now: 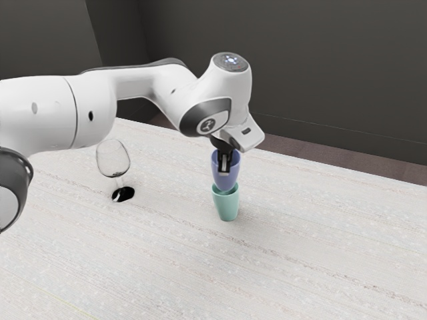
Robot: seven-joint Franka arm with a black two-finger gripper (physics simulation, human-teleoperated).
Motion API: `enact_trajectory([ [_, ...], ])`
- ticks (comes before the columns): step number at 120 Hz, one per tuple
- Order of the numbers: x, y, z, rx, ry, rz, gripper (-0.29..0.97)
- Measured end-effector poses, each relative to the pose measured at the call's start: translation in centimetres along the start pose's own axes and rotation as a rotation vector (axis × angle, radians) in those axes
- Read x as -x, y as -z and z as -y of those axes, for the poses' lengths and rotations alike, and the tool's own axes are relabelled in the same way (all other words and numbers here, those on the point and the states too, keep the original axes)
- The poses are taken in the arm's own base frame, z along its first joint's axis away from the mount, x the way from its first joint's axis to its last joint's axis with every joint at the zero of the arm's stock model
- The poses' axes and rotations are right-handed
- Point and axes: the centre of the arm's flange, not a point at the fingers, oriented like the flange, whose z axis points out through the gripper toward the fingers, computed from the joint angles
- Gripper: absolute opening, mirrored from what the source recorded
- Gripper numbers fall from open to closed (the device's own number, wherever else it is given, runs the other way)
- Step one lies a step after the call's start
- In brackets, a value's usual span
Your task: Place the left cup onto the right cup
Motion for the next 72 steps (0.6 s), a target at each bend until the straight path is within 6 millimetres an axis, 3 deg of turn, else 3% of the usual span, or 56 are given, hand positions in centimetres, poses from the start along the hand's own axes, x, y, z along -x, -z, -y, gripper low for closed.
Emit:
enact_trajectory([
  [37, -0.4, -3.0, 0.9, 0.025, 0.006, 0.017, -0.11],
  [72, -1.1, -2.6, 1.5, 0.036, 0.003, -0.03, -0.11],
])
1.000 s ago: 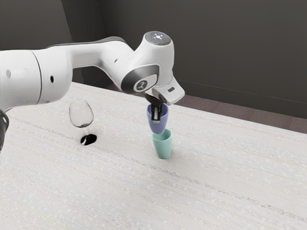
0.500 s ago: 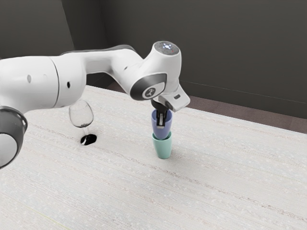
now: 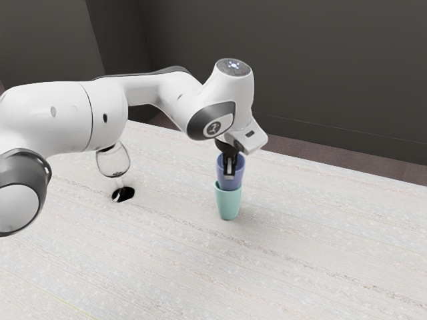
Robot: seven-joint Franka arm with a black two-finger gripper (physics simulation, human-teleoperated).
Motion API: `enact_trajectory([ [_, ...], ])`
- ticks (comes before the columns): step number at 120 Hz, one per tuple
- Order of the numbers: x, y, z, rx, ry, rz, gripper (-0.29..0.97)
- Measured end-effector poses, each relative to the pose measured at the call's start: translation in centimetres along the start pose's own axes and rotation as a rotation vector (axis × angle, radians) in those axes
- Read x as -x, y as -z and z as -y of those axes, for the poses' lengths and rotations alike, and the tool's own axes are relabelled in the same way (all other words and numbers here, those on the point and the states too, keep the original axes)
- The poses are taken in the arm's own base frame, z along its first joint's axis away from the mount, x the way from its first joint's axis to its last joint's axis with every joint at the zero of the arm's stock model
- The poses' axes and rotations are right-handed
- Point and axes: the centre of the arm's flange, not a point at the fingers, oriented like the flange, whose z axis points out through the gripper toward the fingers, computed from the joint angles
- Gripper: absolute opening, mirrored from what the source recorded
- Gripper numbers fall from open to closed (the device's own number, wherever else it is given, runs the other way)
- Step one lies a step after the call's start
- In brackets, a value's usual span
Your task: Place the left cup onto the right cup
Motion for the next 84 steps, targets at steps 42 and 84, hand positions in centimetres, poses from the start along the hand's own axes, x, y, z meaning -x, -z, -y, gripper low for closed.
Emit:
enact_trajectory([
  [42, 1.2, -1.0, 0.4, 0.083, 0.057, -0.046, 0.2],
  [84, 3.4, 3.6, 1.0, 0.078, 0.06, -0.044, 0.59],
])
